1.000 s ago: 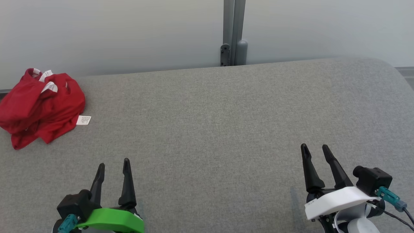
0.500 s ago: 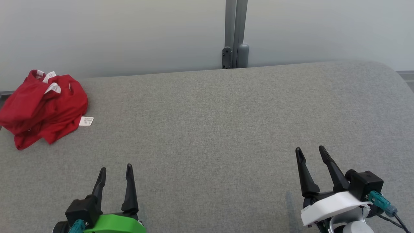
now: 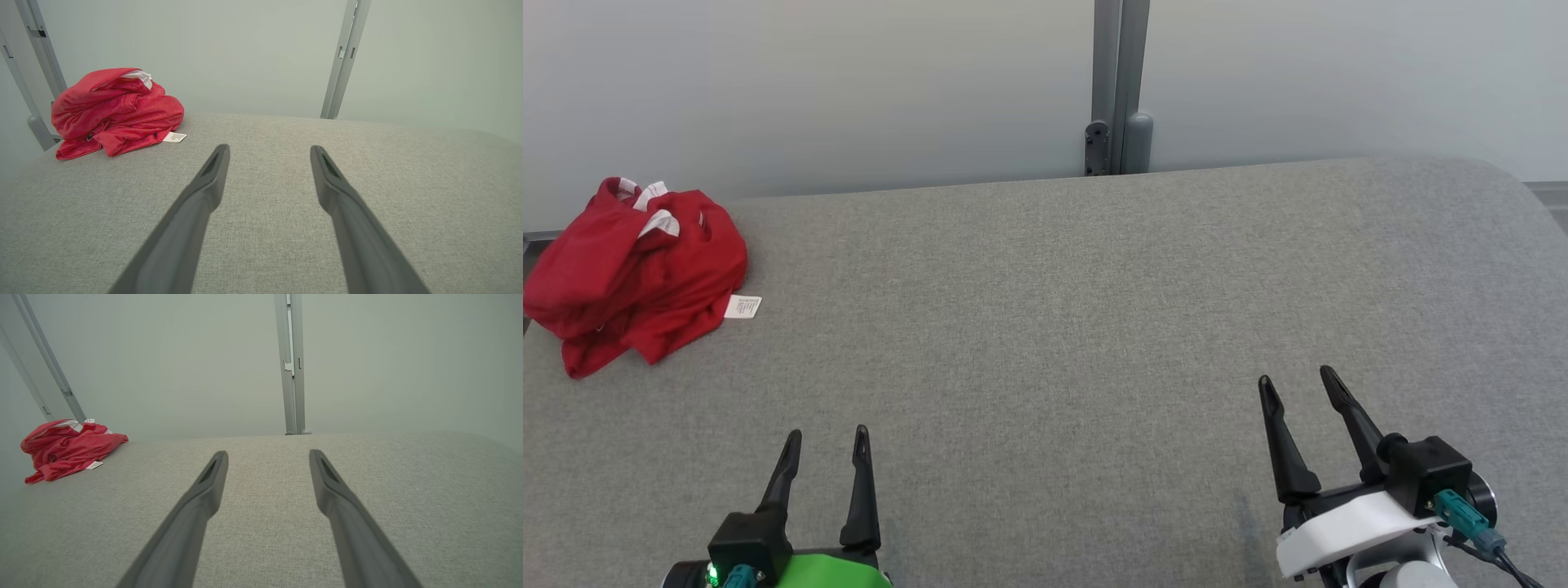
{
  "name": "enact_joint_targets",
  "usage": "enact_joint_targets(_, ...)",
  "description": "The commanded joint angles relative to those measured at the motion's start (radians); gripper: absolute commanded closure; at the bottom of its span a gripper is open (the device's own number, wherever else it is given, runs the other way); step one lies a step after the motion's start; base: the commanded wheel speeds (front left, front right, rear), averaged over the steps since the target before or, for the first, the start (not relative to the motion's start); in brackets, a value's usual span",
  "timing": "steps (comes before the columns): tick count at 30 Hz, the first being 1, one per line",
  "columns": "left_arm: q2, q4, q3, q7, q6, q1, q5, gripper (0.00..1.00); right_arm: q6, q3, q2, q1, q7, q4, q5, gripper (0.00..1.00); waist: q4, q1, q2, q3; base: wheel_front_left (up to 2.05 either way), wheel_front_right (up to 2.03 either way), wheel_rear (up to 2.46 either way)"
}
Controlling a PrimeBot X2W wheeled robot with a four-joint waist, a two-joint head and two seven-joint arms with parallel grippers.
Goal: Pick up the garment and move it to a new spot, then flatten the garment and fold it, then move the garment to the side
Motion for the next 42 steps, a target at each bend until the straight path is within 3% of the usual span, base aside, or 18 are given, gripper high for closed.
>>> enact_joint_targets(1,0.006,-0.001,-0.003,-0.009,0.002,0.011,0.019,0.0,0.0,0.002,-0.006,0.016,-0.01,-0.008,-0.025,0.0,0.0,0.0,0.0,0.0,0.0,0.0,0.0)
enact_joint_targets(13,0.007,0.008,-0.02,-0.03,0.013,0.018,0.082,0.0,0.0,0.007,-0.006,0.021,-0.031,-0.007,-0.105,0.0,0.003,0.0,0.0,-0.002,0.0,0.0,0.0)
enact_joint_targets(37,0.007,0.016,-0.021,-0.027,0.017,0.009,0.077,0.0,0.0,-0.002,-0.006,0.021,-0.03,0.004,-0.096,0.0,0.009,0.0,0.0,0.001,0.0,0.0,0.0)
enact_joint_targets(42,0.007,0.016,-0.021,-0.026,0.013,-0.003,0.083,0.0,0.0,-0.003,-0.005,0.024,-0.029,-0.004,-0.091,0.0,0.038,0.0,0.0,0.001,0.0,0.0,0.0)
